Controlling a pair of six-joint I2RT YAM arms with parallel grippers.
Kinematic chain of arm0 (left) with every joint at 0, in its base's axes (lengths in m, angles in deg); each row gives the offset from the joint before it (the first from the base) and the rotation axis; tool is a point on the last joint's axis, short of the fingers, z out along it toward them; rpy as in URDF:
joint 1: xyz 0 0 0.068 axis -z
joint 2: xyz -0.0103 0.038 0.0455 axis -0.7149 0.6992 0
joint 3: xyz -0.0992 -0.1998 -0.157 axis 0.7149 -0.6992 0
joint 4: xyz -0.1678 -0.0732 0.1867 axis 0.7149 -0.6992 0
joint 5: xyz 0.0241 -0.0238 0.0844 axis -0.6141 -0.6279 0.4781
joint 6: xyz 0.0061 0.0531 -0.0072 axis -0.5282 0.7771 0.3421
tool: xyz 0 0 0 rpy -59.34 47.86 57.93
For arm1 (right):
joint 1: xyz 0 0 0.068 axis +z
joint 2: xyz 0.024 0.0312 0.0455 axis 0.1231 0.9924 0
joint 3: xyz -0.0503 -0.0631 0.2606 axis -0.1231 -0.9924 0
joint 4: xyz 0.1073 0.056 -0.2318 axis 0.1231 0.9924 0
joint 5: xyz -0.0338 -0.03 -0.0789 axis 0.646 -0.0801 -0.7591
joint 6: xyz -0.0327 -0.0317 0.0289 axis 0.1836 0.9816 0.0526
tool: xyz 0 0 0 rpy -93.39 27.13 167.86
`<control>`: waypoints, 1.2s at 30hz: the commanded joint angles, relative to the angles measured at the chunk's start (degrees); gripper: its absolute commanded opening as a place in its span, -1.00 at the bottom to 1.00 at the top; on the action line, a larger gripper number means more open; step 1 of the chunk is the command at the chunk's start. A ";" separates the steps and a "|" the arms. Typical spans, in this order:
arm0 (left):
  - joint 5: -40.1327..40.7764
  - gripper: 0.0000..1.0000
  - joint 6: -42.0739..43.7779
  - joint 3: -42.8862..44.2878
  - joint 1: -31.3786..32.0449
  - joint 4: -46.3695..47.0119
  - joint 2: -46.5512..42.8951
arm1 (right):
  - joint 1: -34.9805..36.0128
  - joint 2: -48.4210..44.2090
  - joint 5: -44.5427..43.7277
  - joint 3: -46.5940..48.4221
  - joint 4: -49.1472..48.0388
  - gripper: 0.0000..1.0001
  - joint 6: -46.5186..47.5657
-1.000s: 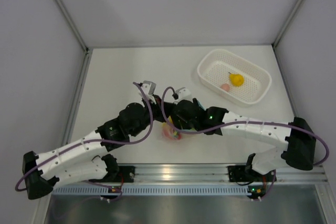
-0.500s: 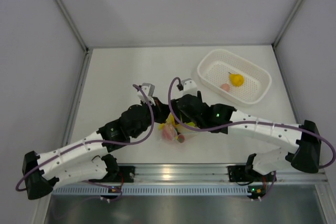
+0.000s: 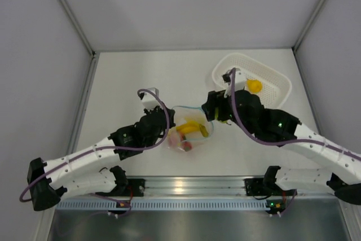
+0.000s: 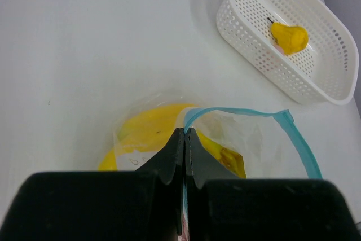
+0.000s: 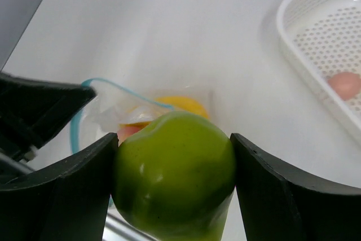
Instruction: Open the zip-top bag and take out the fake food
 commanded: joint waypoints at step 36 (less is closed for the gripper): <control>2.89 -1.00 -2.95 13.89 -5.87 -3.40 4.81 | -54.67 47.04 21.35 23.43 -12.32 0.98 13.32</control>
